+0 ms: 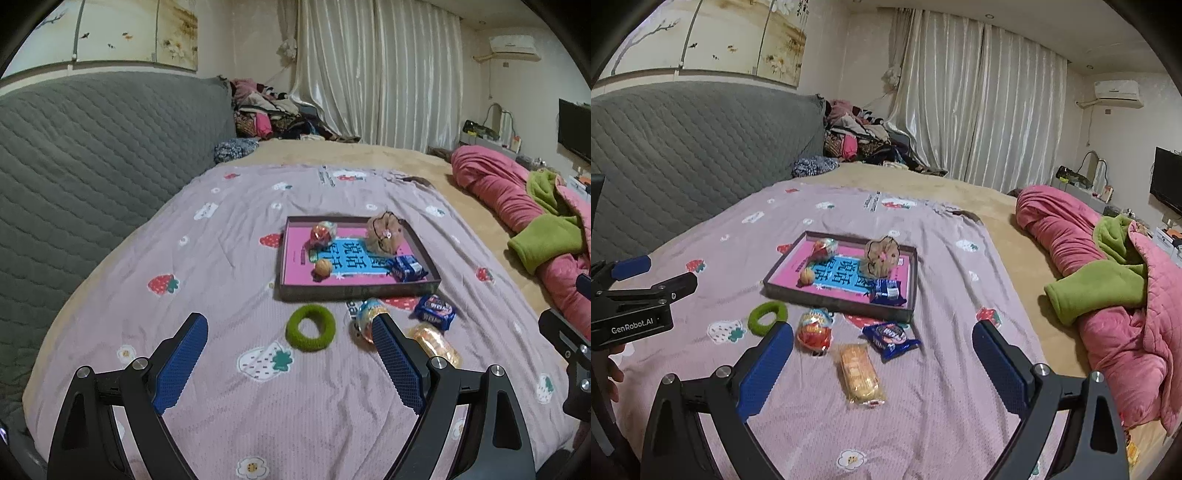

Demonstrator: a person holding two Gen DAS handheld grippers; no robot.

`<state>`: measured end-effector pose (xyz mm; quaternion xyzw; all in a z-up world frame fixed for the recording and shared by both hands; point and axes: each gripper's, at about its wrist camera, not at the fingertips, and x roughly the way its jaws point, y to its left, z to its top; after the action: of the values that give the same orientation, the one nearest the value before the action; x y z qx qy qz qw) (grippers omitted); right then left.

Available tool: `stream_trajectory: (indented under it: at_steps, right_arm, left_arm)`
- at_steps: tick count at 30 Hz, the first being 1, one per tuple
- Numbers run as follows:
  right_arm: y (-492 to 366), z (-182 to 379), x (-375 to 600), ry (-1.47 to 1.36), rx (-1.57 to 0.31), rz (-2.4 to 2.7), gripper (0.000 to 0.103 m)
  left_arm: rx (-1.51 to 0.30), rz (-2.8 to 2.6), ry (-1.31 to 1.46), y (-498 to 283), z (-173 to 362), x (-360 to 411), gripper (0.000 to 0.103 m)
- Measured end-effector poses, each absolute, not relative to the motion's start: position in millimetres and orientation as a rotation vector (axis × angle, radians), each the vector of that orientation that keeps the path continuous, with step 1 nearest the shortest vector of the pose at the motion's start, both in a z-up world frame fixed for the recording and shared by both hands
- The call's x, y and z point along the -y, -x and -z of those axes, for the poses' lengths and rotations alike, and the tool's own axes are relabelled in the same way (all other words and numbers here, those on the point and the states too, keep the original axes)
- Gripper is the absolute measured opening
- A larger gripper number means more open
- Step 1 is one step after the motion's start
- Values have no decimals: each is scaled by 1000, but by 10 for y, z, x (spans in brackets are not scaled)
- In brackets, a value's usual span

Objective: Organize objects
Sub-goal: 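Withdraw both tools from the tray toward the green hair tie and bread snack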

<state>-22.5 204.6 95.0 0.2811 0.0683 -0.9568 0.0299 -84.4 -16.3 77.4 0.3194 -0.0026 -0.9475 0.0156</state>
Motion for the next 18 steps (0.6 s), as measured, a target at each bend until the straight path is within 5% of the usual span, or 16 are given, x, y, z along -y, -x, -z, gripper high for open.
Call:
stream_trajectory:
  at_steps: [18]
  right_arm:
    - [252,-660,-2046,-949,-232,2919,98]
  left_arm:
    - [44,2918,-1117,936,-368,76,91]
